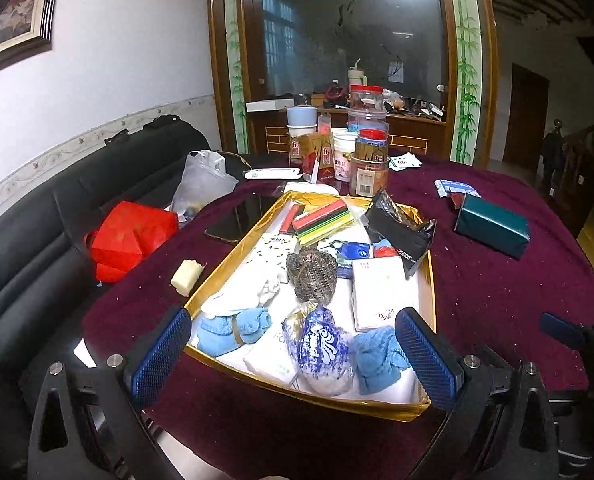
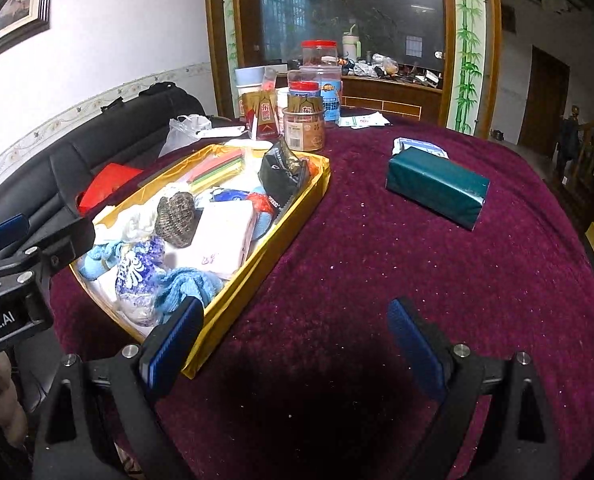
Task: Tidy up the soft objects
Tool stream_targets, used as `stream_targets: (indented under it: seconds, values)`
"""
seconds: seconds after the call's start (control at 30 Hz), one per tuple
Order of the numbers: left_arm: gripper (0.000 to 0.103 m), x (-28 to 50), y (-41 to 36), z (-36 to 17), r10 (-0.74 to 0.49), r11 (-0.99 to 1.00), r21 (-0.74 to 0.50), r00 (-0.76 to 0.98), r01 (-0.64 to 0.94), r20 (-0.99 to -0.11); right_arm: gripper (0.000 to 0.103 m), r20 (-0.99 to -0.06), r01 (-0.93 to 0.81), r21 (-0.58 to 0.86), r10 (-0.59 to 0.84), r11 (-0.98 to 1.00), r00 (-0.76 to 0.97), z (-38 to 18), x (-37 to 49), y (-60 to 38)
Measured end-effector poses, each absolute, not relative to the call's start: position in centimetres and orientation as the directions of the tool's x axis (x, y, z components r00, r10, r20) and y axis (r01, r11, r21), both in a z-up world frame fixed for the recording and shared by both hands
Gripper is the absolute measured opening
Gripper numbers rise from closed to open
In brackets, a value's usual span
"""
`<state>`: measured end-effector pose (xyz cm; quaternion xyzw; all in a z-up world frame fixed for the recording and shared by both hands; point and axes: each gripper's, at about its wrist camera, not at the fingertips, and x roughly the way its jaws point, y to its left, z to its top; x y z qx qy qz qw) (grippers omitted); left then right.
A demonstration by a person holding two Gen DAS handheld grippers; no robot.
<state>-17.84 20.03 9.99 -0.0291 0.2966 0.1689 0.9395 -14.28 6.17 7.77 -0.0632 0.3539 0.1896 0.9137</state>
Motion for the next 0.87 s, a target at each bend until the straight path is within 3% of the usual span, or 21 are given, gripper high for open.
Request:
stream_targets:
  seconds: [0.87]
  values:
    - [0.103, -17.9, 22.8, 8.2, 0.244, 0.943, -0.031, 0.749, -0.332, -0.616, 0.093, -0.7, -0.415, -0.036, 0.274, 0.909, 0.66, 7.0, -14.4, 8.9]
